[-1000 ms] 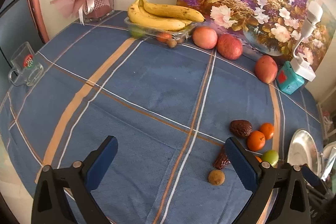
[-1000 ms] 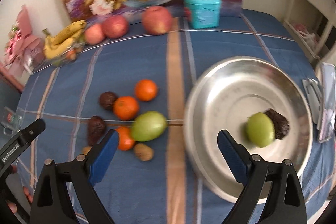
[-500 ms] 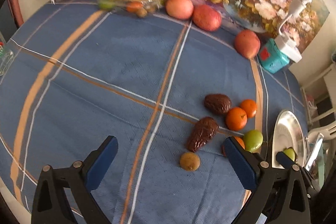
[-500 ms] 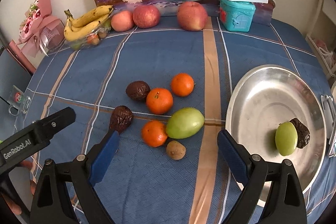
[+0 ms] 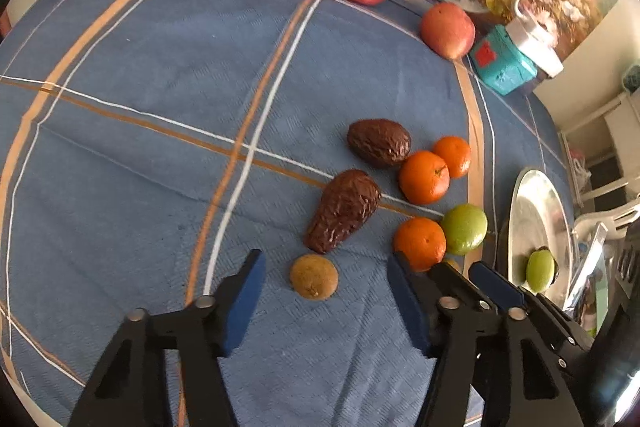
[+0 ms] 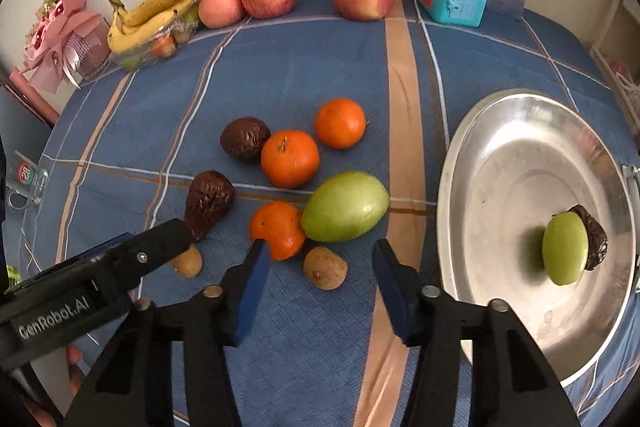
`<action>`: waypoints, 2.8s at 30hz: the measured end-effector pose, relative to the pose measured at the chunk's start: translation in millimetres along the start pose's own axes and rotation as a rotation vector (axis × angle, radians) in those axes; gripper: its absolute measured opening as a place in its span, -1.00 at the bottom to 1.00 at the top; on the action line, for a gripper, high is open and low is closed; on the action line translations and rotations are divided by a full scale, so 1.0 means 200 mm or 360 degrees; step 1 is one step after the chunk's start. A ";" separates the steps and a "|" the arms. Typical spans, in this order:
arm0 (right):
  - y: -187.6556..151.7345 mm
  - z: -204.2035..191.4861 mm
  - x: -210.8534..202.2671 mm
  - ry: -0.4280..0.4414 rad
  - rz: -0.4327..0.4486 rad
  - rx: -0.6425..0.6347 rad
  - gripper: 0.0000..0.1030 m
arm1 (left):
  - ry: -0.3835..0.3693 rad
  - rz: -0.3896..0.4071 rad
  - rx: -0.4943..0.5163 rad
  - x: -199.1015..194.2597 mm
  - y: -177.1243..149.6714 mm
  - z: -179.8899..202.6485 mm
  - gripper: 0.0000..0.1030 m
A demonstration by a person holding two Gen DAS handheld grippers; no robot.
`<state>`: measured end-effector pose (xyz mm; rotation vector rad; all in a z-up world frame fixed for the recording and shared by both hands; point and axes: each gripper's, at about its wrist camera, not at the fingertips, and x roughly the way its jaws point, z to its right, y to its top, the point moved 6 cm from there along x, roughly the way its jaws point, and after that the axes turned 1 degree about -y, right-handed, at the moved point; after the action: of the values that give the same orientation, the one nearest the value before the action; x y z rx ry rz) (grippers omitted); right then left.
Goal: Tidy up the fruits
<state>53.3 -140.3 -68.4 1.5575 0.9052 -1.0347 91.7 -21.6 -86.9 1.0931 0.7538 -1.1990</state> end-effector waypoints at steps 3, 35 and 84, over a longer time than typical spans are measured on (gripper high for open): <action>-0.01 0.01 0.03 0.0000 -0.0032 0.0010 -0.08 | -0.0028 -0.0019 -0.0019 0.02 0.00 0.01 0.02; -0.02 0.04 0.03 0.0038 -0.0103 0.0008 -0.49 | -0.0017 -0.0019 -0.0082 -0.01 -0.02 -0.05 -0.45; -0.11 0.84 -0.39 -0.0286 0.0155 0.0623 -0.49 | -0.0369 0.0161 0.0599 0.01 -0.13 0.97 -0.44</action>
<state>-23.3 -303.9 -21.4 1.7736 0.5170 -1.3132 50.8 -204.0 -30.5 1.2539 0.2961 -1.3856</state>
